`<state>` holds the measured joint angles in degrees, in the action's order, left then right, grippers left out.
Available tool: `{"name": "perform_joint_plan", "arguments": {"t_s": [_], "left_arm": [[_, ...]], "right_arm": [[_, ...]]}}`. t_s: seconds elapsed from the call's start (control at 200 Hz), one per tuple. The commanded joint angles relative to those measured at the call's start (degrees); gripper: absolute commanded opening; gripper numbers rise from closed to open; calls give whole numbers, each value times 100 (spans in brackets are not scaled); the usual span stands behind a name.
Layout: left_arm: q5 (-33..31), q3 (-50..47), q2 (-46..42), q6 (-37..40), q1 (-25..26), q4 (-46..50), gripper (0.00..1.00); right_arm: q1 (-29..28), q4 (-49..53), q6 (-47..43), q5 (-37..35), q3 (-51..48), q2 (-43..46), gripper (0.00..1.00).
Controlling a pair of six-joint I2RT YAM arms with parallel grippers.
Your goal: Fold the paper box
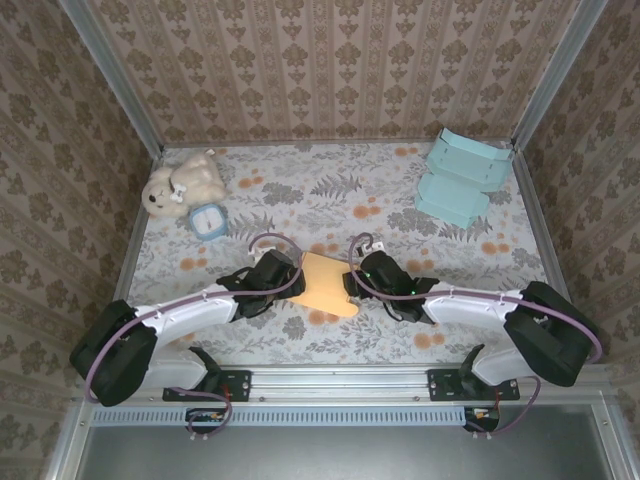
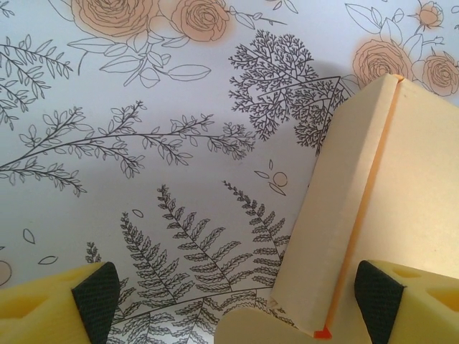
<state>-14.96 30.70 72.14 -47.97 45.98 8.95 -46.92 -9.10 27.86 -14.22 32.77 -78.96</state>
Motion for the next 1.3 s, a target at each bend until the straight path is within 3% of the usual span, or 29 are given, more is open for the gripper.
{"name": "perform_joint_plan", "arguments": {"t_s": [0.0, 0.33, 0.49, 0.745, 1.045, 1.295], "left_arm": [[-140, -64, -107, -71, -16, 178, 89], [-157, -99, -126, -98, -17, 190, 89], [-291, -130, -450, -190, -16, 455, 94], [-365, 57, -1101, -1066, -44, 1308, 100], [-58, 3, -1229, -1692, -122, 898, 100], [49, 50, -960, -1716, -112, 611, 100]], "right_arm": [[-45, -139, 542, 292, -89, 101, 64], [-71, -429, 660, 381, 10, -743, 64], [-64, -496, 673, 308, 19, -886, 64], [-66, -417, 573, 222, 37, -816, 64], [-64, -364, 495, 227, 62, -788, 64], [-72, -349, 440, 229, 71, -784, 64]]}}
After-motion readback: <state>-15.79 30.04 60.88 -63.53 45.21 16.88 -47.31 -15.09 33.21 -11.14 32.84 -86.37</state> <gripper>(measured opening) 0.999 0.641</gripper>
